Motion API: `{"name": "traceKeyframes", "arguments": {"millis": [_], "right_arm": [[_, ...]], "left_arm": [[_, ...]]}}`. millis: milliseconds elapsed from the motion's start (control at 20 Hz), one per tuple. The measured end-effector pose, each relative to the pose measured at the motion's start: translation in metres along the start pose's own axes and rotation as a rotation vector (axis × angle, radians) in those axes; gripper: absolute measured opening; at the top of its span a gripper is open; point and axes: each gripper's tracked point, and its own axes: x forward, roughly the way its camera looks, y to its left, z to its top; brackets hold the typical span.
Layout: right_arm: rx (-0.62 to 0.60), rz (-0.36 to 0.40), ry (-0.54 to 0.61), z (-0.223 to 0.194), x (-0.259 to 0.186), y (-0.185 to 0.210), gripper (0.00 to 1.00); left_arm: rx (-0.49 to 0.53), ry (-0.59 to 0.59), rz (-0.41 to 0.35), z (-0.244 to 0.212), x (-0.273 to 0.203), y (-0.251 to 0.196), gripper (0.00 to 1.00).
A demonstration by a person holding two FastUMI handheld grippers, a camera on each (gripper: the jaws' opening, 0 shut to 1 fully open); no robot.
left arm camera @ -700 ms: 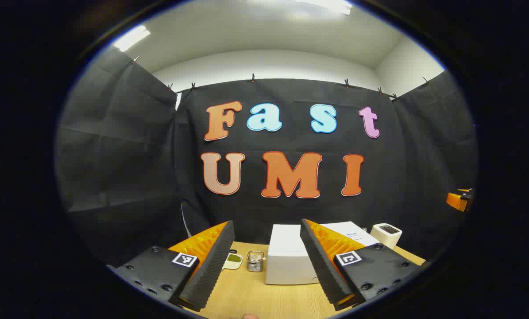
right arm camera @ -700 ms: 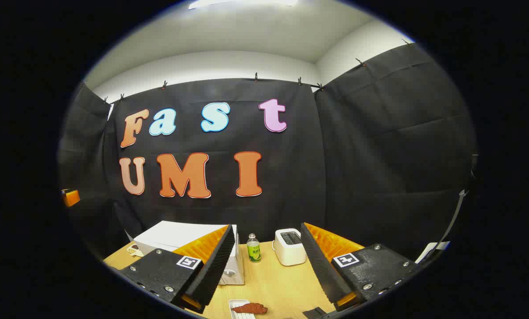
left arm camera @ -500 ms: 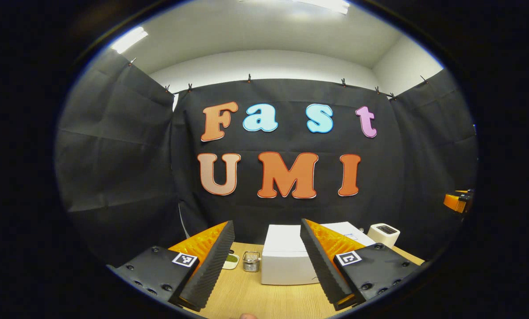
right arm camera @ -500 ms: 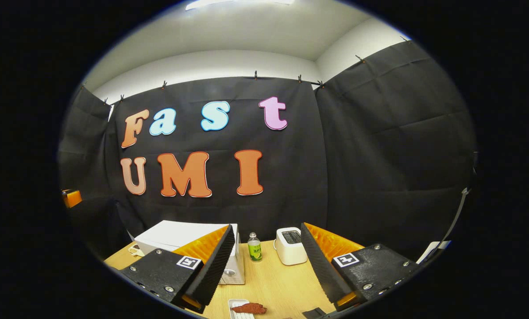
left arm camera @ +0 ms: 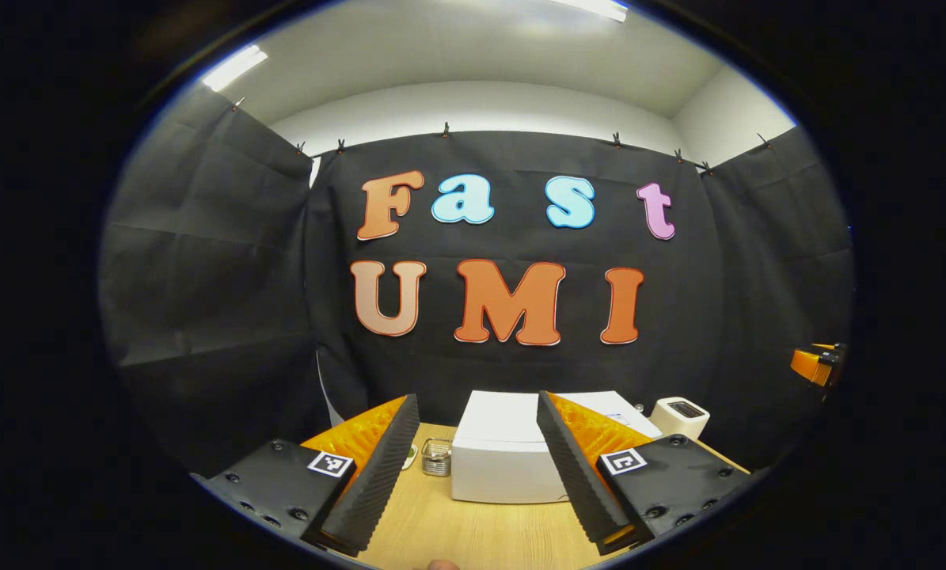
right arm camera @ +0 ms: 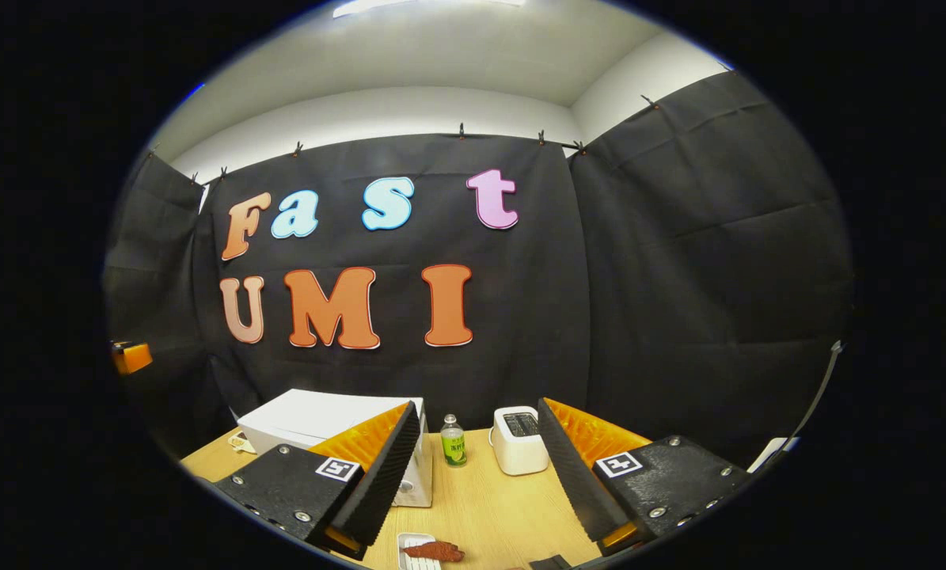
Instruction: Open the microwave oven with the left hand, put the food in, and close the microwave oven.
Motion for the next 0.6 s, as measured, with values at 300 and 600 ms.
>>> {"name": "traceKeyframes", "arguments": {"millis": [300, 600], "right_arm": [[0.022, -0.03, -0.02, 0.004, 0.003, -0.018, 0.93], [0.003, -0.036, -0.004, -0.005, 0.009, -0.023, 0.93]], "left_arm": [[0.041, -0.003, -0.036, -0.008, 0.009, -0.029, 0.97], [0.022, -0.01, -0.095, -0.043, 0.028, -0.081, 0.94]]}}
